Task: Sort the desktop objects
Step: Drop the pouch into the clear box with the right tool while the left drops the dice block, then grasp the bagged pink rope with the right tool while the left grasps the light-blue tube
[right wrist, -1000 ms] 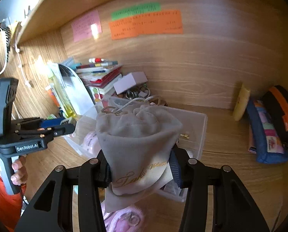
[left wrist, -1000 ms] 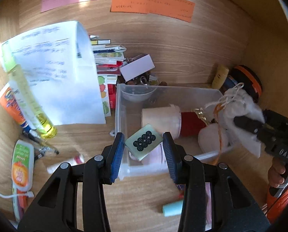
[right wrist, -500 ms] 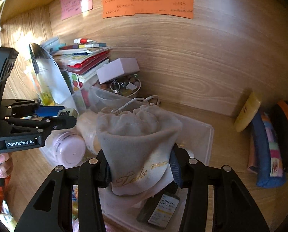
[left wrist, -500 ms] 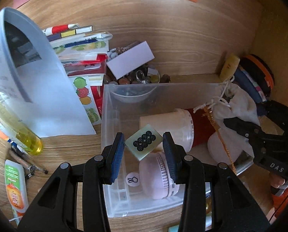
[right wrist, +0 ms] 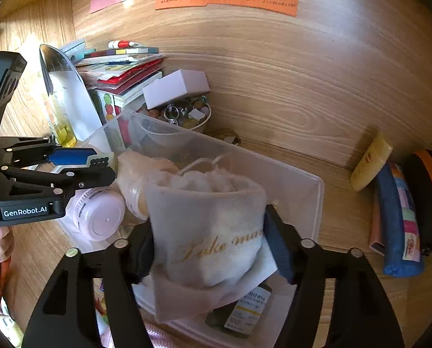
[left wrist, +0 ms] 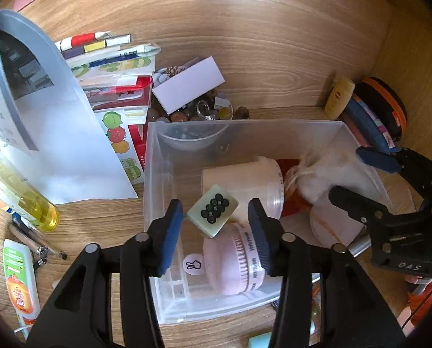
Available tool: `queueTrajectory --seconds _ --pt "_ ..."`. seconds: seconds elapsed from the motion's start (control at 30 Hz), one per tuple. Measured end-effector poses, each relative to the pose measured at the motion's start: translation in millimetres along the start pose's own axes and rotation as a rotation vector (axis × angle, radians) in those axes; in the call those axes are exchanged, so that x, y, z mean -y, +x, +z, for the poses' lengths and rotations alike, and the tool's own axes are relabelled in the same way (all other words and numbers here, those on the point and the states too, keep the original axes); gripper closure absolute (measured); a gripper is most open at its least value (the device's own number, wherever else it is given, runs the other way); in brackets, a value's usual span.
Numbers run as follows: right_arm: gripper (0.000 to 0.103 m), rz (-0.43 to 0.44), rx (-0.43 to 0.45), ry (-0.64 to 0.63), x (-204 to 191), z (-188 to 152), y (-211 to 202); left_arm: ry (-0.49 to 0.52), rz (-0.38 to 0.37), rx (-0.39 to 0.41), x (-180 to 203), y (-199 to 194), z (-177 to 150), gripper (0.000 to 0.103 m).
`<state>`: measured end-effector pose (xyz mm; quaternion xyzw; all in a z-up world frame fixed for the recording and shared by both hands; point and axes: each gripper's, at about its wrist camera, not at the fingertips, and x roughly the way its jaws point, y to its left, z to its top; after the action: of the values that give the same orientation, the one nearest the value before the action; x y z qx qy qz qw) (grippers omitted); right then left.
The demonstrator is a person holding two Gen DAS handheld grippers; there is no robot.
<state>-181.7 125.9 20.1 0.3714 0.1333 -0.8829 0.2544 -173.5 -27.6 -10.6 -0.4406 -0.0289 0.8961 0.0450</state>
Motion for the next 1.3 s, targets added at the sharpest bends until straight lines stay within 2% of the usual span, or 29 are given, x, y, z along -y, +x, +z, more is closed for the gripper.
queueTrajectory --seconds 0.17,0.3,0.4,0.6,0.73,0.9,1.07,1.17,1.3 --pt "0.021 -0.037 0.046 -0.009 -3 0 -22 -0.007 -0.01 0.015 2 -13 -3 0.051" --pt "0.021 -0.04 0.067 -0.008 -5 -5 -39 0.006 -0.004 0.035 7 -29 -9 0.051" --pt "0.021 -0.044 0.078 -0.008 -8 -14 -52 0.02 -0.006 0.058 12 -44 -18 0.042" --pt "0.02 -0.073 0.074 -0.029 -20 -44 -72 0.066 -0.002 0.08 23 -64 -43 0.042" --pt "0.02 -0.092 0.038 -0.062 -38 -74 -71 0.088 0.012 0.056 26 -65 -64 0.042" --pt "0.02 -0.024 -0.024 -0.073 -64 -104 -62 0.096 0.045 0.033 23 -66 -86 0.042" --pt "0.02 0.003 -0.058 -0.106 -84 -123 -56 0.077 0.015 -0.023 19 -61 -105 0.042" --pt "0.02 -0.034 -0.089 -0.121 -85 -133 -51 0.078 0.004 -0.051 24 -56 -115 0.042" --pt "0.02 -0.027 -0.102 -0.072 -68 -138 -55 0.084 -0.014 -0.081 32 -50 -125 0.042"
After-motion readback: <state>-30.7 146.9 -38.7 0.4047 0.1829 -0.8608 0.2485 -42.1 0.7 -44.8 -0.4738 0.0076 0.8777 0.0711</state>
